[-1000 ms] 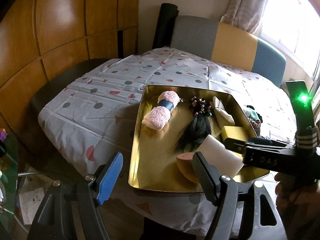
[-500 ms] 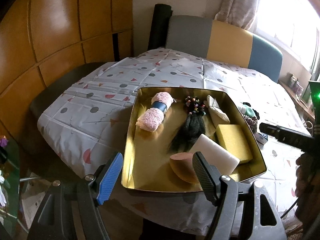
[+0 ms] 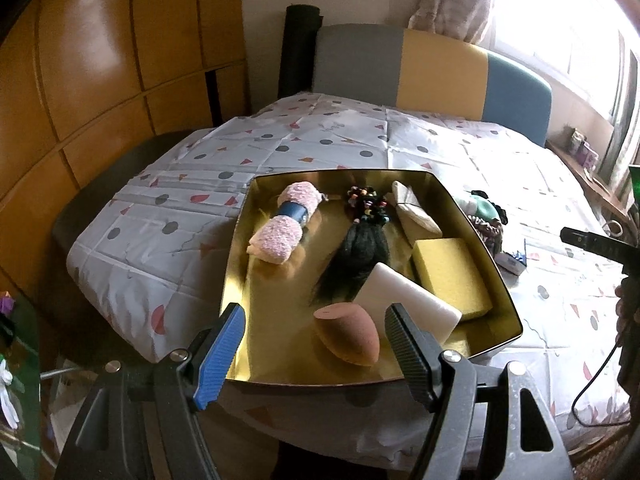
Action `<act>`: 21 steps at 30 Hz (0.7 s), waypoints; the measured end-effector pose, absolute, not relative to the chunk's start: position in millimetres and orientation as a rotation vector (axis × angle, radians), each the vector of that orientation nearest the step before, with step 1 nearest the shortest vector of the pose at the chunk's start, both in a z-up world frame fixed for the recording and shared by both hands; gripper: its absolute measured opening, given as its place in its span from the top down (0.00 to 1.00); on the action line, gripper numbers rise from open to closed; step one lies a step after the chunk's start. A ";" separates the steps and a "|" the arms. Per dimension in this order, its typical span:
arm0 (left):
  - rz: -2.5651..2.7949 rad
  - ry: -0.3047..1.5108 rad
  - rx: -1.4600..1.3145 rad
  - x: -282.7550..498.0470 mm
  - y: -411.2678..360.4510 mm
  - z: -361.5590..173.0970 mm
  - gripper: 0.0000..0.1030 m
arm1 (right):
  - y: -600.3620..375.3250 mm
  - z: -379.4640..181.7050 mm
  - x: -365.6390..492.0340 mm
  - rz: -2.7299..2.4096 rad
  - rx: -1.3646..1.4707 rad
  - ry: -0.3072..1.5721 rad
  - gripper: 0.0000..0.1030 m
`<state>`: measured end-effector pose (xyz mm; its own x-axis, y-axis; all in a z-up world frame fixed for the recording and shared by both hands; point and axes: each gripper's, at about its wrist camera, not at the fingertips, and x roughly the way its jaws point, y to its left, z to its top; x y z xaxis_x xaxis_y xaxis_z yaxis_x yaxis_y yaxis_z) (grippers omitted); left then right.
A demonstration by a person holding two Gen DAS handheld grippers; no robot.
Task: Organize soft objects
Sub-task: 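Move both tools back toward the remaining pile on the bed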
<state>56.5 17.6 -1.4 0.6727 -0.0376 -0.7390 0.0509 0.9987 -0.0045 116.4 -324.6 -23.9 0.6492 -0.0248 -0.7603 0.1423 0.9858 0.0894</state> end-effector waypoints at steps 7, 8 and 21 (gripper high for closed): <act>-0.101 0.849 0.018 62.6 4.8 -0.5 0.29 | -380.9 -41.8 111.2 -0.214 0.151 0.877 0.21; -0.115 0.853 0.011 64.6 2.2 0.3 0.29 | -389.8 -46.5 109.6 -0.234 0.163 0.881 0.21; -0.315 0.860 0.101 109.7 -74.5 21.1 0.37 | -441.2 -63.4 98.9 -0.306 0.397 0.892 0.17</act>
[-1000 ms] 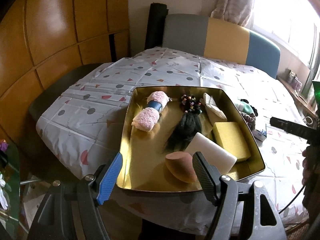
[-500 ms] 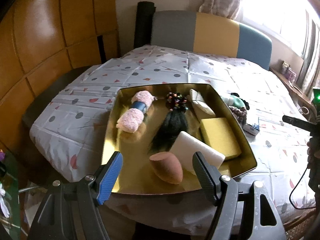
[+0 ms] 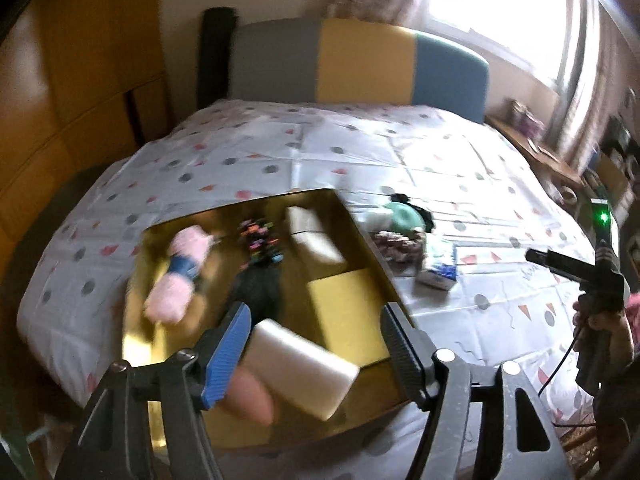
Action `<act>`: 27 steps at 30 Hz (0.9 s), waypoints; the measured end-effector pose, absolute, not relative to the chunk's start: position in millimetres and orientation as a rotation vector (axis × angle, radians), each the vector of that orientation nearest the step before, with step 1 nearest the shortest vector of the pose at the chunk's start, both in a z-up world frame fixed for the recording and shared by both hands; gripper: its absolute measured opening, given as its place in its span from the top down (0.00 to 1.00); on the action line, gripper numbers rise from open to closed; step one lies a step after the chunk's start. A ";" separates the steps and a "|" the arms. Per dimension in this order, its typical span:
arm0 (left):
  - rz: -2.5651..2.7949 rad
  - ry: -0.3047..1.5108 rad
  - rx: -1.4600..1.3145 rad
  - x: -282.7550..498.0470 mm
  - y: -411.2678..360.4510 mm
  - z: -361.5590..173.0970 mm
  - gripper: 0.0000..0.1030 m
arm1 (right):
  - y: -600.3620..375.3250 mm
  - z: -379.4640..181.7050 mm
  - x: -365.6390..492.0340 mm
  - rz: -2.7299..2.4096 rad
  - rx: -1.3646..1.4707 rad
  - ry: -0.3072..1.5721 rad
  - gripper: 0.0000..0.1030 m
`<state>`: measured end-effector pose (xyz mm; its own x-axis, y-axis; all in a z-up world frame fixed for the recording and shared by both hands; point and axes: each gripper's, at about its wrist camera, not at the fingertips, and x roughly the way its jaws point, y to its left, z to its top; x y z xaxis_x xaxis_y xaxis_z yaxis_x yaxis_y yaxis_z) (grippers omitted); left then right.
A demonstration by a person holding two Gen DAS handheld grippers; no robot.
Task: Organize soft objects
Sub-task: 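Move both tools back toward the remaining pile on the bed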
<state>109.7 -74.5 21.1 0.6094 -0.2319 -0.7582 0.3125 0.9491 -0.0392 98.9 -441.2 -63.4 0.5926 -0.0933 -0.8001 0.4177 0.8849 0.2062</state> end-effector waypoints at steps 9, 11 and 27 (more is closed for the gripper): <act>-0.512 0.975 0.147 152.6 -153.7 8.1 0.53 | -440.9 -58.2 97.3 -0.282 0.423 0.878 0.16; -0.543 1.006 0.137 164.6 -169.3 2.0 0.56 | -440.4 -56.8 97.0 -0.277 0.422 0.874 0.16; -0.573 1.158 0.223 244.3 -238.0 -64.0 0.66 | -437.8 -54.7 99.8 -0.235 0.440 0.880 0.14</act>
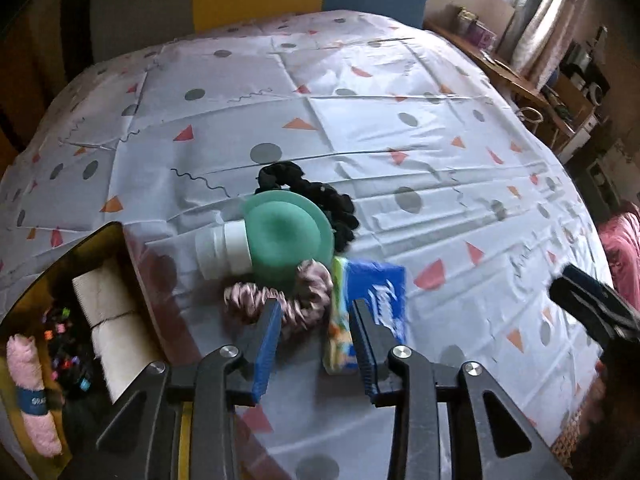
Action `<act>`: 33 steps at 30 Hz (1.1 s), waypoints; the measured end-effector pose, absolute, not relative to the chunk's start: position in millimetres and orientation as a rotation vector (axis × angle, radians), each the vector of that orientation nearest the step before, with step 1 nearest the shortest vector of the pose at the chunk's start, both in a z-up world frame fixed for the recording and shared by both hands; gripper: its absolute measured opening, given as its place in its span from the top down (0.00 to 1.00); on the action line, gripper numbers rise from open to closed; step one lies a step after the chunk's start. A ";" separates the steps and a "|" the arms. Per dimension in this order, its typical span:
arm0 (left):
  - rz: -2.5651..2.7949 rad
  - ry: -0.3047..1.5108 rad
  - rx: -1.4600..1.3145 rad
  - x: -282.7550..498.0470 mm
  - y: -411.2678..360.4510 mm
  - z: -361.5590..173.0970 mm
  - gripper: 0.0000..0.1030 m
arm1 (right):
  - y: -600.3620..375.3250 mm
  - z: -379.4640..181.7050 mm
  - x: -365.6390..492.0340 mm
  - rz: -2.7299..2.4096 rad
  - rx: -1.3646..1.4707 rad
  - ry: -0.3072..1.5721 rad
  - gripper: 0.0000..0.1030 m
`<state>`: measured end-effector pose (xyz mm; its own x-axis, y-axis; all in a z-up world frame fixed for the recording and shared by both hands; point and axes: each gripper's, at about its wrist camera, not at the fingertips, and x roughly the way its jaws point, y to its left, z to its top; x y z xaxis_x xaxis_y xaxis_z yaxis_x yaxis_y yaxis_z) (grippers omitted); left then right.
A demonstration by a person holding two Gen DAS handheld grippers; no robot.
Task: Organize soft objects
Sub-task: 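Grasp the pink satin scrunchie with the left tool while the right tool grasps the Tempo pack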
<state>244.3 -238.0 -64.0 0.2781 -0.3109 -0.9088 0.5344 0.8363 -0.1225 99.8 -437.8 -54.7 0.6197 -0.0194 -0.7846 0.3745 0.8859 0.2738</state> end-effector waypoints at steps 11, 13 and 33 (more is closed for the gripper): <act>-0.756 1.231 0.179 230.3 -253.5 -79.4 0.92 | -436.8 -54.2 101.4 -0.231 0.425 0.876 0.14; -0.813 1.247 0.124 219.8 -251.1 -78.1 0.92 | -437.3 -53.9 101.1 -0.235 0.424 0.874 0.14; -0.703 1.286 0.082 187.6 -240.6 -69.5 0.45 | -442.5 -57.6 99.5 -0.259 0.441 0.891 0.14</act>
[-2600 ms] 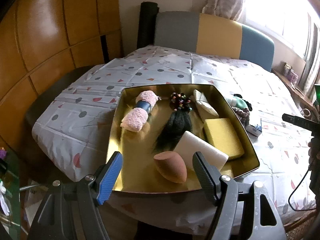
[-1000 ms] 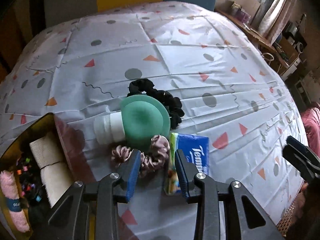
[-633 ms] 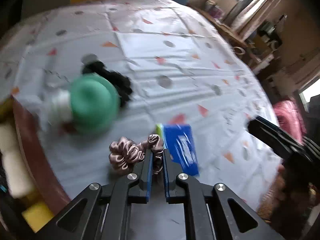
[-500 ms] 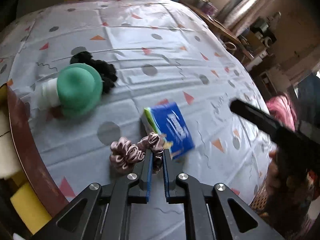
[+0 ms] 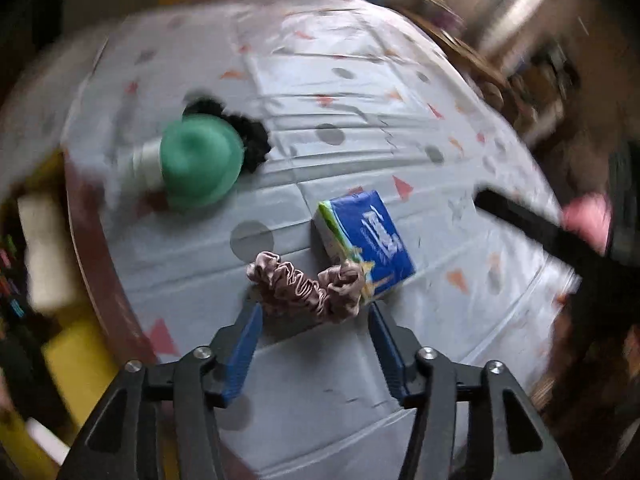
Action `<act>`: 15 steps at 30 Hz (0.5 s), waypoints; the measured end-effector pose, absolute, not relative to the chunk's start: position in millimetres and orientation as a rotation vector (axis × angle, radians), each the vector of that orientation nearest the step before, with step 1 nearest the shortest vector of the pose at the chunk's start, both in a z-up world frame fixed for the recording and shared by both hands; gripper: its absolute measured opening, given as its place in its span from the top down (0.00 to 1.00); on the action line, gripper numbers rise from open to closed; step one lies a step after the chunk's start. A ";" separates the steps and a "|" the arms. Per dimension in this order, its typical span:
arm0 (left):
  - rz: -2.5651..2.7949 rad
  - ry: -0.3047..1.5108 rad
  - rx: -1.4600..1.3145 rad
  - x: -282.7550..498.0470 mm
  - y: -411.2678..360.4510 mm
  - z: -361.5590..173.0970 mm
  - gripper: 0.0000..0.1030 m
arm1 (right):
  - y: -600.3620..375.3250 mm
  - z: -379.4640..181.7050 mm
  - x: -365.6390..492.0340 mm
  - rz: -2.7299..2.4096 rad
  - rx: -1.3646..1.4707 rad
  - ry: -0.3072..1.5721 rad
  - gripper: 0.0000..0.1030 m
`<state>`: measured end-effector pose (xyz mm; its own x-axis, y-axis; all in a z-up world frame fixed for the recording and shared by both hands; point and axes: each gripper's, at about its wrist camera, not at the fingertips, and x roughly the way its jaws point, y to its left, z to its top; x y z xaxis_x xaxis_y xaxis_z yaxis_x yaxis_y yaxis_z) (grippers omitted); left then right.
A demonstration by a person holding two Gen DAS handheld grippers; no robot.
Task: Organize soft objects
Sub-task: 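Grasp the pink satin scrunchie with the left tool while the right tool grasps the Tempo pack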
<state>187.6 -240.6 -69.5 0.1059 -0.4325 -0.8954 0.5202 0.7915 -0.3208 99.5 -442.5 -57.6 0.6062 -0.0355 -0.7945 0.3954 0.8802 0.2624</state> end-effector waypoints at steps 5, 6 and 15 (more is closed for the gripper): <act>-0.604 1.355 -0.116 205.7 -238.7 -83.7 0.47 | -443.0 -58.8 99.6 -0.257 0.452 0.897 0.14; -0.589 1.356 -0.109 205.8 -241.4 -86.2 0.48 | -442.8 -58.9 99.8 -0.256 0.451 0.898 0.14; -0.479 1.341 -0.085 210.8 -256.0 -97.9 0.48 | -441.4 -60.5 101.7 -0.255 0.446 0.906 0.14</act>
<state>210.8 -256.0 -97.9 0.1466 -0.3804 -0.9131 0.2846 0.9003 -0.3293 101.7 -441.4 -60.5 0.5962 -0.0264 -0.8024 0.3955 0.8794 0.2649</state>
